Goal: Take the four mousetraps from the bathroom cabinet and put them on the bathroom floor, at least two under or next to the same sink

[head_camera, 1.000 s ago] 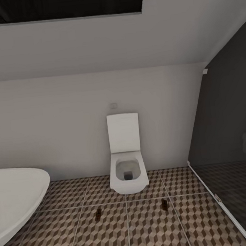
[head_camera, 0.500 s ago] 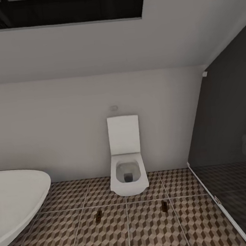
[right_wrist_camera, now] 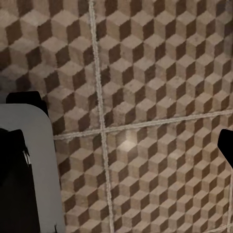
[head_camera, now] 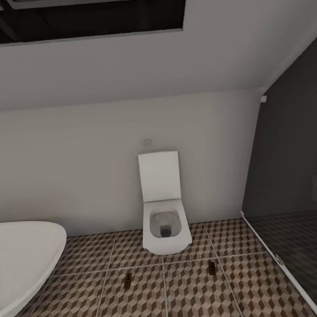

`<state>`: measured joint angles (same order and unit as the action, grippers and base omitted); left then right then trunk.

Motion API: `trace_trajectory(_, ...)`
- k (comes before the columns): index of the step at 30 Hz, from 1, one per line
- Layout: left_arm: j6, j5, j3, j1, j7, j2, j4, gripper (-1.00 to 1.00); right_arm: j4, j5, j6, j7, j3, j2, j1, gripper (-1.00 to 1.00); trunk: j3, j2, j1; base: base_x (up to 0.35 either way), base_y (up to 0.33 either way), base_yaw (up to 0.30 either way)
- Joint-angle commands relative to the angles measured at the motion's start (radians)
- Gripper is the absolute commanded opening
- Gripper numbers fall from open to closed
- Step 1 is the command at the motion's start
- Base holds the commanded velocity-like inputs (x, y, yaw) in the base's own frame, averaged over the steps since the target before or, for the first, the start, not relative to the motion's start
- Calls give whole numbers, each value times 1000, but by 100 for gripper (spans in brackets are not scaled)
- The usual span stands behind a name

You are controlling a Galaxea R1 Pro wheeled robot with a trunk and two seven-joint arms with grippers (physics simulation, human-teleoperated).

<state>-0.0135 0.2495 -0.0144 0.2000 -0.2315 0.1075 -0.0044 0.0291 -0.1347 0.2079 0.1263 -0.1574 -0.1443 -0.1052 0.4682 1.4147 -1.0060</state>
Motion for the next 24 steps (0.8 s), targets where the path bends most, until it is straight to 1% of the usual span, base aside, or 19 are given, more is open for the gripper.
trace_trajectory(1,-1,4,-1,0,-2,0,0,100,3,-10,9,-1,-8,0,-1,100,-2,-7,4,0,0,0)
trace_trajectory(9,-2,1,-1,-3,-2,0,0,100,3,-11,19,-29,-8,0,-1,100,-27,-63,35,0,0,0)
trace_trajectory(24,-2,2,-1,-4,-2,0,0,100,4,-11,19,-36,-8,-1,7,100,-74,-168,92,0,0,0)
